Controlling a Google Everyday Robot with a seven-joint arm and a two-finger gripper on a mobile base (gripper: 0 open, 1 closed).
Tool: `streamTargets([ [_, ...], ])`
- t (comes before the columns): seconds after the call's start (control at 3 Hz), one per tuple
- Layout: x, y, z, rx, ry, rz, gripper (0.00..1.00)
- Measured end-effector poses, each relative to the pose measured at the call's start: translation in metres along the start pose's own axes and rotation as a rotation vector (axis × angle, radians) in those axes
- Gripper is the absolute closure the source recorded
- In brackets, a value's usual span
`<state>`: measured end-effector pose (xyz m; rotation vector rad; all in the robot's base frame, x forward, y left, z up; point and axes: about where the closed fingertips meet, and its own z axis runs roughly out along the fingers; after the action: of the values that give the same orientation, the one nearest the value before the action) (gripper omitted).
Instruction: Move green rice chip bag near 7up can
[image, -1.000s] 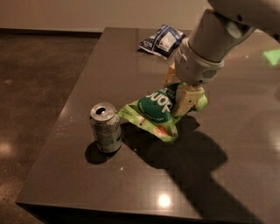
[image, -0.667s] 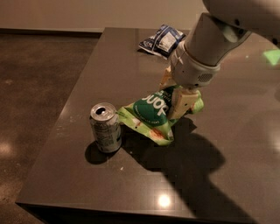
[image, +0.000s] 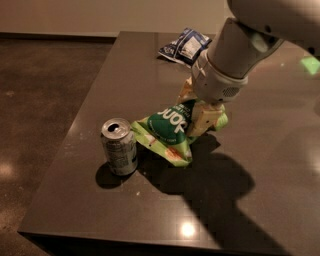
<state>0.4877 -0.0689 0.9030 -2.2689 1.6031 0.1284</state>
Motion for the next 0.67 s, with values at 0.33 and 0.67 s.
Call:
streamTargets([
  [0.33, -0.0015, 0.0001, -0.0002, 0.002, 0.001, -0.003, 0.07],
  [0.67, -0.002, 0.0002, -0.0002, 0.003, 0.001, -0.004, 0.0],
])
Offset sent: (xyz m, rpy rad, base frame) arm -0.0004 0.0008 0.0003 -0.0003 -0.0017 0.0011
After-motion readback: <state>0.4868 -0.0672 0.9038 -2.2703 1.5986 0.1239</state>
